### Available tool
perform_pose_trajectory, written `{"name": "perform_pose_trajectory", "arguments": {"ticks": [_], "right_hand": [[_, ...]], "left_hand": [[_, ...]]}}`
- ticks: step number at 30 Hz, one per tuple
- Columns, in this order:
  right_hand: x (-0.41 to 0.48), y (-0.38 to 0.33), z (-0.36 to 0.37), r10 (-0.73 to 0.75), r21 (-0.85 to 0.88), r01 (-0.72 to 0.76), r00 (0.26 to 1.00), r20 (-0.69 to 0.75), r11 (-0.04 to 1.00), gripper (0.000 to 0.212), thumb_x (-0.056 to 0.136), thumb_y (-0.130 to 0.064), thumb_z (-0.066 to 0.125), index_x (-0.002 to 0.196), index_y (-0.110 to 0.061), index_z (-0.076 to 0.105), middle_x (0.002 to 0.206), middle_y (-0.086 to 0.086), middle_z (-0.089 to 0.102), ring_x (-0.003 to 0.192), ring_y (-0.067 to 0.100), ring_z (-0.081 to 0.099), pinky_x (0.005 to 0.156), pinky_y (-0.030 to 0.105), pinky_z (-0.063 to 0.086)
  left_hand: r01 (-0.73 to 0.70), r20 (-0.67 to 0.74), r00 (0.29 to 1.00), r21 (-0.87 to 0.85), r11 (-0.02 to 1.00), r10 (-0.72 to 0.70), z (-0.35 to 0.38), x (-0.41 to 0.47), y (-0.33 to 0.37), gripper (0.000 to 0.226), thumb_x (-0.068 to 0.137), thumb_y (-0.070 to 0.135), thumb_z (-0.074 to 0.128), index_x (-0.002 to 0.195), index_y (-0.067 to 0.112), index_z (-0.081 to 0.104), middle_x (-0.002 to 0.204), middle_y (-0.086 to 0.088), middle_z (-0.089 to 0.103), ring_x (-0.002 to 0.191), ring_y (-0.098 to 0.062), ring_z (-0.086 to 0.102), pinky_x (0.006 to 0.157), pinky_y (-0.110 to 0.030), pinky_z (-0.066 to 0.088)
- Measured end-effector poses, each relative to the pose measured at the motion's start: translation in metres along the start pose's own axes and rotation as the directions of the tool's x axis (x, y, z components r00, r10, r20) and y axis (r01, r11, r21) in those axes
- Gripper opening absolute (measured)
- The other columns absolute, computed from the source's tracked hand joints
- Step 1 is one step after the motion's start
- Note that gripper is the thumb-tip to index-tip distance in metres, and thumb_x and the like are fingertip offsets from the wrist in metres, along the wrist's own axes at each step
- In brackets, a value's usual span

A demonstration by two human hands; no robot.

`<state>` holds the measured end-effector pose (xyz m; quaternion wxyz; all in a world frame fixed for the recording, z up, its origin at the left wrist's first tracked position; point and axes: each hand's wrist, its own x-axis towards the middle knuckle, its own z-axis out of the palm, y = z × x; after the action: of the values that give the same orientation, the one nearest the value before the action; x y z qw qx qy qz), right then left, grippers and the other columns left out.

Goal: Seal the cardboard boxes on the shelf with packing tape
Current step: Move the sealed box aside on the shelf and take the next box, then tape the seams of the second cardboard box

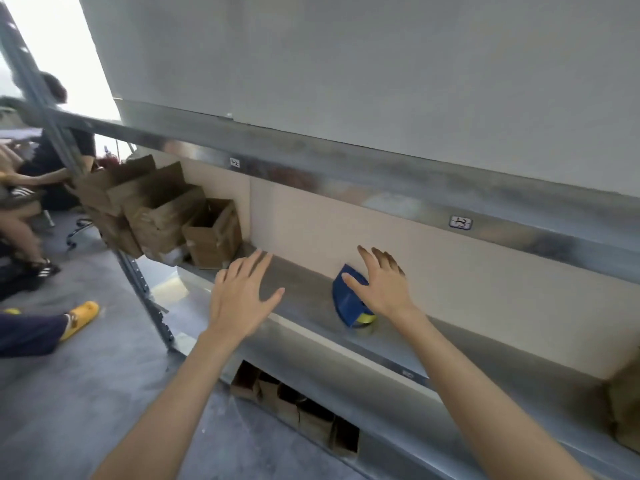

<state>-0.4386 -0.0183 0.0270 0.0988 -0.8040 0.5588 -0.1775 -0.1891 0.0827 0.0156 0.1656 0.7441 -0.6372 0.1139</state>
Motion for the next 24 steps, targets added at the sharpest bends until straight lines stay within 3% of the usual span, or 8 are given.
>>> {"name": "perform_pose_trajectory", "arguments": {"ticks": [6,17,24], "right_hand": [[0.053,-0.058,0.032,-0.077,0.015,0.076,0.997,0.031,0.997,0.071,0.095,-0.060,0.042,0.155,-0.028,0.021,0.160,0.006,0.022,0.148,0.026,0.016,0.117,0.042,0.019],[0.179,-0.146,0.104,-0.201,0.083,0.192,0.971,0.132,0.978,0.072,0.094,-0.060,0.044,0.155,-0.030,0.019,0.162,0.003,0.017,0.150,0.022,0.010,0.120,0.039,0.017],[0.222,-0.186,0.145,-0.269,0.156,0.240,0.942,0.200,0.958,0.070,0.094,-0.060,0.047,0.153,-0.030,0.023,0.161,-0.001,0.018,0.149,0.017,0.012,0.118,0.035,0.019]], "left_hand": [[0.086,-0.001,0.996,-0.032,0.996,-0.086,0.018,0.027,-0.070,0.071,0.092,0.061,0.046,0.151,0.023,0.039,0.156,0.000,0.039,0.137,-0.025,0.041,0.110,-0.043,0.033],[0.152,0.002,0.988,-0.020,0.988,-0.152,0.044,0.115,-0.182,0.071,0.091,0.062,0.047,0.150,0.022,0.042,0.155,-0.002,0.042,0.137,-0.027,0.042,0.107,-0.045,0.036],[0.232,0.080,0.971,-0.111,0.966,-0.224,0.069,0.149,-0.234,0.071,0.092,0.058,0.055,0.152,0.028,0.034,0.160,0.004,0.032,0.144,-0.024,0.033,0.115,-0.046,0.028]]}}
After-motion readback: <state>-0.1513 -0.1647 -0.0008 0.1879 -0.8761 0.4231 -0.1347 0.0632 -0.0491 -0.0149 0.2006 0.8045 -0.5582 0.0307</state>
